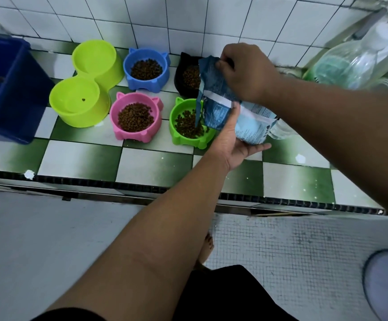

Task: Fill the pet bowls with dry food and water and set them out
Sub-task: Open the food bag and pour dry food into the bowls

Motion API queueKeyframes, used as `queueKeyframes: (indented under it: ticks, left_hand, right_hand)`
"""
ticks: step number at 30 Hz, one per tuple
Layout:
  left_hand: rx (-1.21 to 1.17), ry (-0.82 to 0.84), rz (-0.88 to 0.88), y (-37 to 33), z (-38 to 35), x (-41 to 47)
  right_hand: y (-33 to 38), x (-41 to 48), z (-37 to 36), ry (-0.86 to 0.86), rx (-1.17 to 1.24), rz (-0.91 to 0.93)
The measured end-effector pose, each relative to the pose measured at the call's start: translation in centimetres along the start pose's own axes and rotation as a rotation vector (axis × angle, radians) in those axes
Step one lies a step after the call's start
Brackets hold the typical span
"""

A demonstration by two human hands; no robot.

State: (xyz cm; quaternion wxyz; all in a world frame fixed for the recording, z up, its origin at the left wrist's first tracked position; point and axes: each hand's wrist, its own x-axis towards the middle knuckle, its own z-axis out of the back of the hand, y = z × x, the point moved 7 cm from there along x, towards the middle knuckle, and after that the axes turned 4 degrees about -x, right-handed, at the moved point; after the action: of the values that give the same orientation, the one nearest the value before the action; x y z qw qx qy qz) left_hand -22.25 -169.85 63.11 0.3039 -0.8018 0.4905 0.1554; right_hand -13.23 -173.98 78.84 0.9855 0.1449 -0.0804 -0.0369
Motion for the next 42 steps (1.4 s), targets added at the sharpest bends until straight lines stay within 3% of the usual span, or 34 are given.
queueKeyframes:
  ticks: [14, 26, 33, 42]
  left_hand:
    - [0.103, -0.029, 0.019, 0.1, -0.1, -0.8]
    - [0.468, -0.095, -0.01, -3.6, 2.2, -5.0]
    - [0.716, -0.224, -0.233, -8.7, 2.9, -7.3]
    - [0.872, -0.244, -0.448, -13.5, 1.3, -12.3]
  right_hand:
    - [-1.6, -2.5, 2.6, -0.039, 0.053, -0.06]
    - [-4.6, -7.3, 2.9, -0.312, 0.369, -0.34]
    - [-4.6, -9.3, 1.4, -0.431, 0.581, -0.472]
    - [-2.4, -10.4, 1.9, -0.503, 0.729, -0.418]
